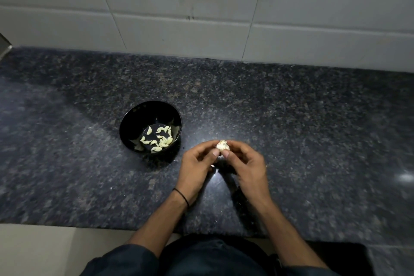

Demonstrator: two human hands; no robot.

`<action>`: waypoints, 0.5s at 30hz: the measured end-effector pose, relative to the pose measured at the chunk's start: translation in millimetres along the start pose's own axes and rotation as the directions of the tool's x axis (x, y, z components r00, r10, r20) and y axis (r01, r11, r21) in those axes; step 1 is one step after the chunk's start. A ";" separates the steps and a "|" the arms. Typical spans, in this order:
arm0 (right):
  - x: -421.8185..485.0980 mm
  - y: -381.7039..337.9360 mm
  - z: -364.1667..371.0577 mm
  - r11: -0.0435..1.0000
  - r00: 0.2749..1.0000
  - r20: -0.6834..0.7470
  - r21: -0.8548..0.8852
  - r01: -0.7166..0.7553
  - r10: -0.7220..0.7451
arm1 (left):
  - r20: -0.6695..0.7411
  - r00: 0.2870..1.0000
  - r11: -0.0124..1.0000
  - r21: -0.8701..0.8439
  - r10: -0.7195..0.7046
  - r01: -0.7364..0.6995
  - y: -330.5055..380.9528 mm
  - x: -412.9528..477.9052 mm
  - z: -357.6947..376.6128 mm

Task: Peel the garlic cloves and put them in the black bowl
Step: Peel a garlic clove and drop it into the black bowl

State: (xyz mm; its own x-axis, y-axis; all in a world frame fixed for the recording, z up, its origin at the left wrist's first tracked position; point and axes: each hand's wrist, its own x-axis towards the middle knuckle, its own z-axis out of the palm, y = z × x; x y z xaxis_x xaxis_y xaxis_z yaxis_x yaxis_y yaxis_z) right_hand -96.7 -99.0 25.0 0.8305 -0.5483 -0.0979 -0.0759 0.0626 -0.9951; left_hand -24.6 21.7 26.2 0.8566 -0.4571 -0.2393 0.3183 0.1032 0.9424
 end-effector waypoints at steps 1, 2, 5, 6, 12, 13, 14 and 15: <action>-0.6 -0.4 -0.1 1.000 1.000 0.005 0.005 -0.003 0.003 | 0.001 1.000 1.000 0.001 0.006 -0.006 -0.1 -0.6 0.1; -1.2 -1.0 -0.4 1.000 1.000 0.007 0.013 -0.004 0.004 | 0.000 1.000 1.000 0.001 0.009 -0.009 -0.4 -0.8 0.1; -1.7 -2.7 -0.7 1.000 1.000 0.002 0.003 0.012 -0.012 | -0.006 1.000 1.000 -0.004 0.012 -0.012 -1.5 -1.3 -0.4; -1.6 -2.8 -0.9 1.000 1.000 -0.002 -0.007 0.020 -0.020 | -0.004 1.000 1.000 -0.002 0.014 -0.014 -1.3 -1.7 -0.2; -3.4 -1.6 -1.4 0.992 0.998 -0.020 -0.111 0.052 -0.054 | -0.012 1.000 1.000 0.008 0.012 -0.012 -0.1 -3.1 0.7; -3.8 -2.1 -1.3 0.990 0.998 -0.024 -0.133 0.057 -0.061 | -0.017 1.000 1.000 0.009 0.005 -0.004 -0.3 -2.9 0.8; -4.1 -2.6 -1.7 0.986 0.997 -0.023 -0.156 0.065 -0.070 | -0.020 1.000 1.000 0.006 -0.005 0.005 -0.3 -2.9 1.0; -4.1 -3.0 -2.0 0.981 0.997 -0.017 -0.179 0.074 -0.078 | -0.019 1.000 1.000 -0.006 -0.015 0.015 -0.4 -2.8 1.5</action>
State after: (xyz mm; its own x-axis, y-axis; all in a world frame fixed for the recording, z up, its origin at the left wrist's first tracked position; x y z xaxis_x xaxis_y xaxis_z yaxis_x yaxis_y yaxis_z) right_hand -101.0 -98.6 28.3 0.8246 -0.5653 -0.0201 -0.1122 -0.1286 -0.9853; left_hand -27.8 21.6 26.9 0.8593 -0.4414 -0.2583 0.3337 0.1012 0.9372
